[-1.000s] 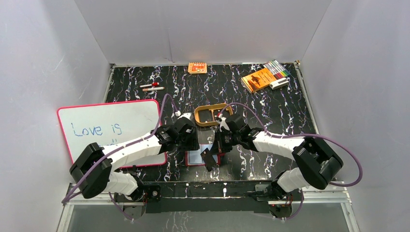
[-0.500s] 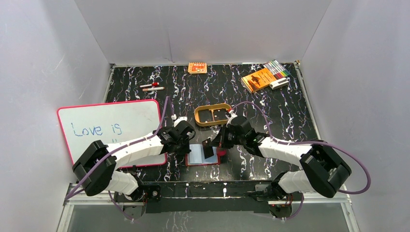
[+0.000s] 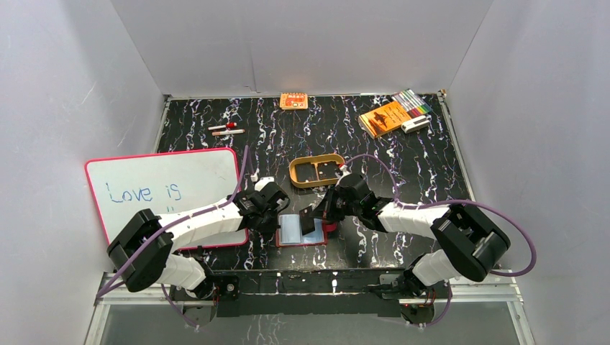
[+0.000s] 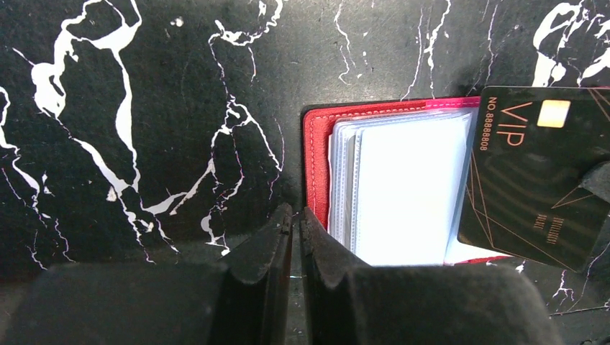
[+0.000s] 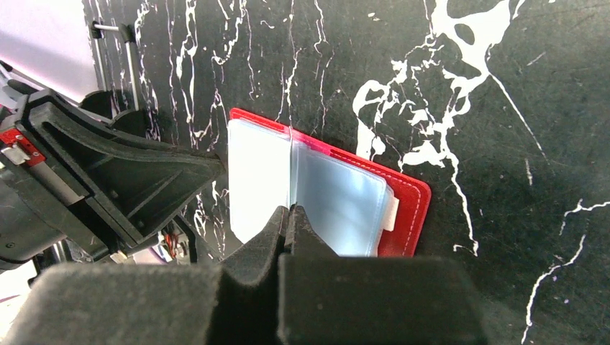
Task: Put the credit cards into the card holder
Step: Insert the credit card into the card holder.
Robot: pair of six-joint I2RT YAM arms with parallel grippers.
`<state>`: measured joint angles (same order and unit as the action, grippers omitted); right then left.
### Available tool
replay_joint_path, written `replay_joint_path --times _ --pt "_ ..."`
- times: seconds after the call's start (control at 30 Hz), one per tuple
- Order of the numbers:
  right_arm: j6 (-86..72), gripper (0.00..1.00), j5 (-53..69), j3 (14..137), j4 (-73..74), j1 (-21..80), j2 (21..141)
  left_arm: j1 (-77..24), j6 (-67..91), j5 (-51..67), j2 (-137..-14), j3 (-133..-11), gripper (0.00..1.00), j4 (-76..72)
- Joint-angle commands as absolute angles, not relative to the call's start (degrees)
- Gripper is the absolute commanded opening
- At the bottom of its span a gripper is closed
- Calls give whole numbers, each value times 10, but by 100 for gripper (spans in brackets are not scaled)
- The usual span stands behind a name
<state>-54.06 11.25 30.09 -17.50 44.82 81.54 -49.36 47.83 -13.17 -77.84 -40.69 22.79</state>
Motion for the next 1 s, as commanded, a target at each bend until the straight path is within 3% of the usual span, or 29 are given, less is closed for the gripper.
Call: replay_joint_path --times 0.0,0.97 --pt "-548 0 112 298 -212 451 812 -495 489 -151 -759 -399 7 246" --pt "-592 0 125 267 -267 470 826 -495 507 -124 -769 -374 0 232"
